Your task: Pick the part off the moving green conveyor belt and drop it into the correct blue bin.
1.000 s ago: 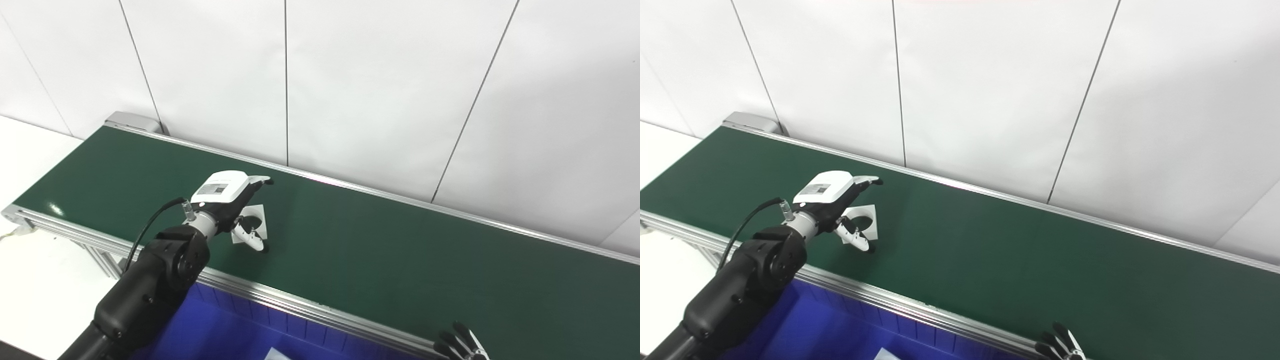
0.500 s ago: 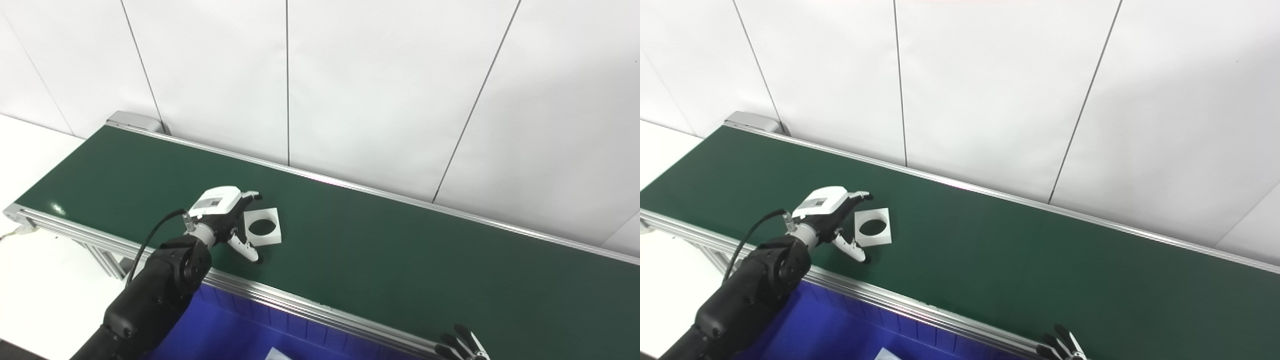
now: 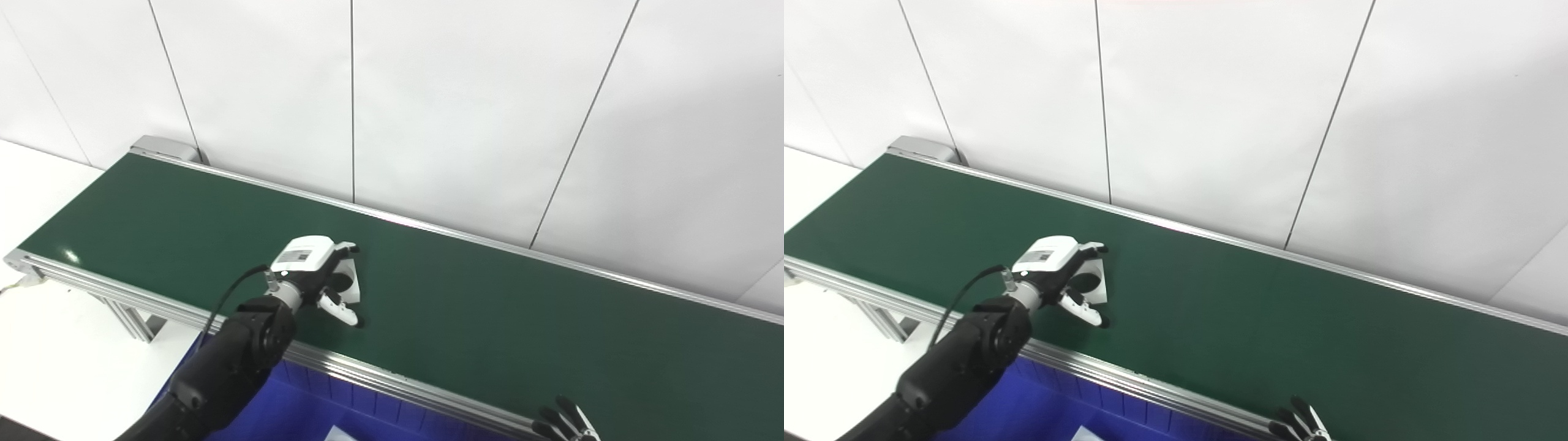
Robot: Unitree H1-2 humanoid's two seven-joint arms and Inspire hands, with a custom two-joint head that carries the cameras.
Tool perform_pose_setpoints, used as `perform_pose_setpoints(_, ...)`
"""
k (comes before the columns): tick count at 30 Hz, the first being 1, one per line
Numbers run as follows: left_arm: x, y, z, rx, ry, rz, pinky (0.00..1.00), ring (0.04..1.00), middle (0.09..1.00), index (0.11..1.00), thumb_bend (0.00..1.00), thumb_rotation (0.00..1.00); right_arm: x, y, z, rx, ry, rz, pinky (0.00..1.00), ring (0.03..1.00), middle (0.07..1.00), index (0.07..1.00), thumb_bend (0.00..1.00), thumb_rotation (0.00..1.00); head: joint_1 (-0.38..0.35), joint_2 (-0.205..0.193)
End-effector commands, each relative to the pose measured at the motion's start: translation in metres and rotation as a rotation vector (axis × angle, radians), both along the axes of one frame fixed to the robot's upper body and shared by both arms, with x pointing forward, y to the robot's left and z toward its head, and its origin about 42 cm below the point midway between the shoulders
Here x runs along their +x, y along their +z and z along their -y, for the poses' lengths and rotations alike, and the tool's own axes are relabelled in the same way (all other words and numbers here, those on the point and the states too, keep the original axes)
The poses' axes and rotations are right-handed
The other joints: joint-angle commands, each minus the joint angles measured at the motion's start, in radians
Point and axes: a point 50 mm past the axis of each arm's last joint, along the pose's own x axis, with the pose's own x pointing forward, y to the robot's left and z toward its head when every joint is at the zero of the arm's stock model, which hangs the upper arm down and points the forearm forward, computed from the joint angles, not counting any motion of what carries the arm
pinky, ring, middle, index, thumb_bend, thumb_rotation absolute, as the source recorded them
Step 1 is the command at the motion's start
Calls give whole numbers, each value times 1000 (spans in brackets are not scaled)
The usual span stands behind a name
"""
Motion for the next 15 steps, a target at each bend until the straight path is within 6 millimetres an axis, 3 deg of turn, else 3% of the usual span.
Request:
perform_pose_setpoints(1, 14, 15, 5, 14, -30, 83, 818, 853, 871, 891, 796, 364, 2, 12, -4, 28, 12, 85, 715, 785, 832, 905, 662, 517, -3, 2)
perform_pose_setpoints(6, 18, 10, 13, 2, -34, 94, 774, 815, 846, 861, 774, 326, 1, 13, -5, 30, 12, 84, 715, 785, 832, 905, 665, 519, -4, 4)
perform_pose_setpoints(9, 18, 8, 15, -22, -36, 119, 747, 767, 780, 788, 731, 188, 0, 13, -5, 35, 9, 82, 716, 784, 831, 905, 668, 516, -5, 6)
perform_pose_setpoints(11, 18, 6, 14, -44, -41, 140, 667, 622, 647, 673, 696, 25, -1, 13, -5, 33, 8, 83, 713, 781, 828, 904, 667, 517, -6, 8)
perform_pose_setpoints(12, 17, 4, 12, -66, -45, 152, 664, 616, 642, 668, 694, 20, -1, 13, -4, 33, 8, 84, 713, 781, 828, 904, 667, 517, -6, 11)
perform_pose_setpoints(13, 17, 3, 11, -80, -48, 160, 524, 480, 535, 601, 576, 8, -2, 14, -4, 34, 8, 85, 713, 782, 829, 904, 663, 514, -6, 12)
perform_pose_setpoints(15, 15, 0, 7, -112, -51, 154, 402, 398, 479, 565, 509, 1, -2, 14, -4, 35, 7, 86, 711, 782, 830, 903, 666, 517, -5, 13)
